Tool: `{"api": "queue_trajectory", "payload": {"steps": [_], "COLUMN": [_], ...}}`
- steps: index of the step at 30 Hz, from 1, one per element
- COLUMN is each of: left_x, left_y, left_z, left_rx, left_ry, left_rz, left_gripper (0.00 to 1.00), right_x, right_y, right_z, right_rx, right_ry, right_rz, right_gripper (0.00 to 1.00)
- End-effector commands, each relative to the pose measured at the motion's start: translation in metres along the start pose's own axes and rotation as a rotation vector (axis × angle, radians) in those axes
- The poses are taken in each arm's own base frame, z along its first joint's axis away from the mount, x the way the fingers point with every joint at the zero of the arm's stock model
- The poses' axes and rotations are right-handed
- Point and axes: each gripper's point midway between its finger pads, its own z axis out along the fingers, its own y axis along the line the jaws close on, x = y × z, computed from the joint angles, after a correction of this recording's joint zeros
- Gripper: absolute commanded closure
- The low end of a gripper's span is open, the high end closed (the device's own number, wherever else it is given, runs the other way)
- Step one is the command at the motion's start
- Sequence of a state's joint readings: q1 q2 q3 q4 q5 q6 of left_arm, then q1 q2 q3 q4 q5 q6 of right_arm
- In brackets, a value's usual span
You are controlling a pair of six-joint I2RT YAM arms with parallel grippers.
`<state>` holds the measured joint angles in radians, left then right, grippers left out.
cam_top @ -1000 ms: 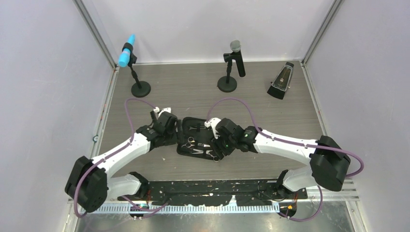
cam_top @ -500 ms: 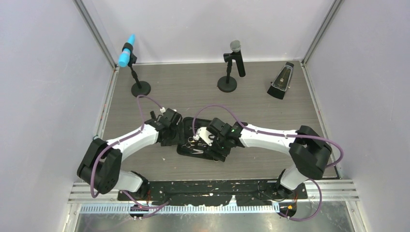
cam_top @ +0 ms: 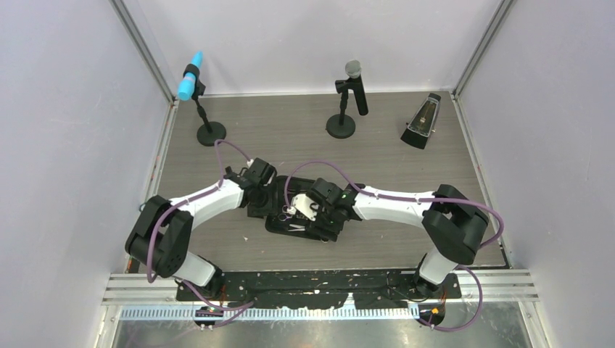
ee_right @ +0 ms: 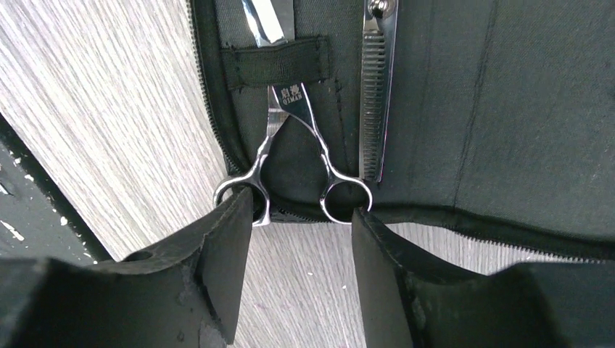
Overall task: Sort the hair-cutting tools
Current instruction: Place the scissors in the hairdressing tool bag.
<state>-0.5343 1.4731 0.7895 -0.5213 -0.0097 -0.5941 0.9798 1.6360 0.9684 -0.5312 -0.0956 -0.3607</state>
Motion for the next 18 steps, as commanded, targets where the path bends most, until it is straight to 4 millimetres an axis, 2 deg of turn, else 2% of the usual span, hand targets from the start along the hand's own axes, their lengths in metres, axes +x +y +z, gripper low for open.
{"api": "queue_trajectory", "payload": {"steps": [1,6,8,12,18], "left_x": [-0.003,0.000,0.001,0.003,0.007], "left_y": [-0.007,-0.011,-0.013,-0.020,-0.032], "left_z": [0.003,0.006,0.006,0.007,0.007], "left_rx": [0.030,0.055,0.066,0.107,0.175], "left_ry": [0.025,0.058,0.064,0.076,0.097], "left_rz": [0.027,0.050,0.054,0.061,0.060], "left_gripper": [0.53,0.59,0.60,0.65,0.70], "right_x": [-0.006,-0.007,-0.012,-0.032,-0.064], "right_y": [-0.001,-0.001,-0.002,-0.005,-0.009], "right_z": [0.012,0.015,0.013,0.009,0.010], "right_rx": [-0.019,-0.041,-0.037,-0.013,0.043], "right_ry": [0.003,0.044,0.040,-0.002,-0.071], "right_rz": [-0.054,-0.072,-0.085,-0.125,-0.174], "right_gripper": [0.48,0.77,0.86,0.94,0.95]}}
